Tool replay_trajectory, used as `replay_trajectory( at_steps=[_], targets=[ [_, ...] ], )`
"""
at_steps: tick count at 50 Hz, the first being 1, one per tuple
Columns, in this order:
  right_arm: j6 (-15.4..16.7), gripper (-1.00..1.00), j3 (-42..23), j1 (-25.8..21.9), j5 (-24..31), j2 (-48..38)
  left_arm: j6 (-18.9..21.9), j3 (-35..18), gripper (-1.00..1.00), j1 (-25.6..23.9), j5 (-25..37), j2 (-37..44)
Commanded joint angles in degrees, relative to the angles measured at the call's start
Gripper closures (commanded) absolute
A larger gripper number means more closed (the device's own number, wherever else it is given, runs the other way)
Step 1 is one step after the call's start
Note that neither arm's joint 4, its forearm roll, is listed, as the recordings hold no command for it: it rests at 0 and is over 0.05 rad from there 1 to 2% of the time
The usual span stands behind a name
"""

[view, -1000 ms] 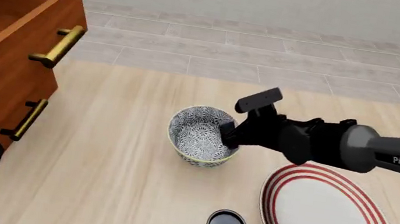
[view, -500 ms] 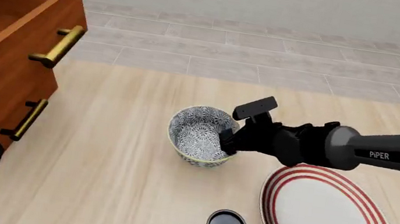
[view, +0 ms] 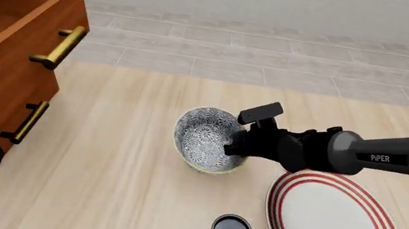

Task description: Put the bowl on the plate.

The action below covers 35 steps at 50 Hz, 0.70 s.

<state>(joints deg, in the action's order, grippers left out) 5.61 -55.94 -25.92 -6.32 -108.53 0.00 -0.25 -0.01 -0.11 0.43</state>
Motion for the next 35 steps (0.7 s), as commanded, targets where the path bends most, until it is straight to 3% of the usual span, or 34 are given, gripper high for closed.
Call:
replay_trajectory(
  at_steps=[1, 25, 35],
  targets=[
    [-0.44, 1.00, 0.85, -0.52, -0.28, 0.02, 0.00, 0.00, -1.00, -0.01, 0.00, 0.00],
    [0.60, 1.00, 1.10, 0.99, -0.75, 3.57, 0.00, 0.00, -1.00, 0.00, 0.00, 0.00],
    [-1.58, 1.00, 1.34, 1.83, -0.43, 7.47, -0.01, 0.00, -1.00, 0.00, 0.00, 0.00]
  ],
)
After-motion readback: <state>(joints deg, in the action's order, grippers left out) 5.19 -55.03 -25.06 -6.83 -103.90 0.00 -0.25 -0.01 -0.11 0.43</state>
